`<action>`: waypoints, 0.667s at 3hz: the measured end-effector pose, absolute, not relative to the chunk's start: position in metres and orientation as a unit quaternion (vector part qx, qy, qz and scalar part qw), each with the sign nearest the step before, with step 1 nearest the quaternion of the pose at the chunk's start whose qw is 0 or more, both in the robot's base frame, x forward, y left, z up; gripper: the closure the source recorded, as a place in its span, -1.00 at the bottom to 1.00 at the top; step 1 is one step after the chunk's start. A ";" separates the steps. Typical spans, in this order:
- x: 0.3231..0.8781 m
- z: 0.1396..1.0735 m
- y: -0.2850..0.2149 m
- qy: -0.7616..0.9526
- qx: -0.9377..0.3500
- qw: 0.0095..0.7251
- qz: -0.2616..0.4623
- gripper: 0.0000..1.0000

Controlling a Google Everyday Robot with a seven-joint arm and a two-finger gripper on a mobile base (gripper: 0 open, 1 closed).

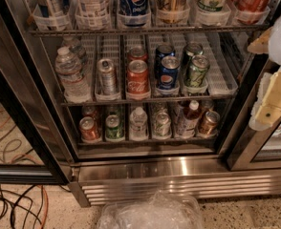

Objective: Pick 7up can from bottom shelf of fridge

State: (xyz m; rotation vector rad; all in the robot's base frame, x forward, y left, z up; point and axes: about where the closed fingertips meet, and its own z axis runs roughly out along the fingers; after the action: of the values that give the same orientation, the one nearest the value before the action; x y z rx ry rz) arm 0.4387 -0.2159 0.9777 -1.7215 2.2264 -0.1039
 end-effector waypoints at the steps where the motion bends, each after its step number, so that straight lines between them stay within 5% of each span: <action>1: 0.439 0.978 -0.216 0.780 -0.603 0.162 -0.036 -1.00; 2: 0.441 0.973 -0.209 0.781 -0.598 0.175 -0.034 -1.00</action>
Offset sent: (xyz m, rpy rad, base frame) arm 0.0047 0.0150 -0.0144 0.0523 -0.0234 -0.0182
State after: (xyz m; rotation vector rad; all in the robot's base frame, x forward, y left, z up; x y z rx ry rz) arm 0.4409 -0.2090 0.9735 -1.6956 2.2137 -0.0954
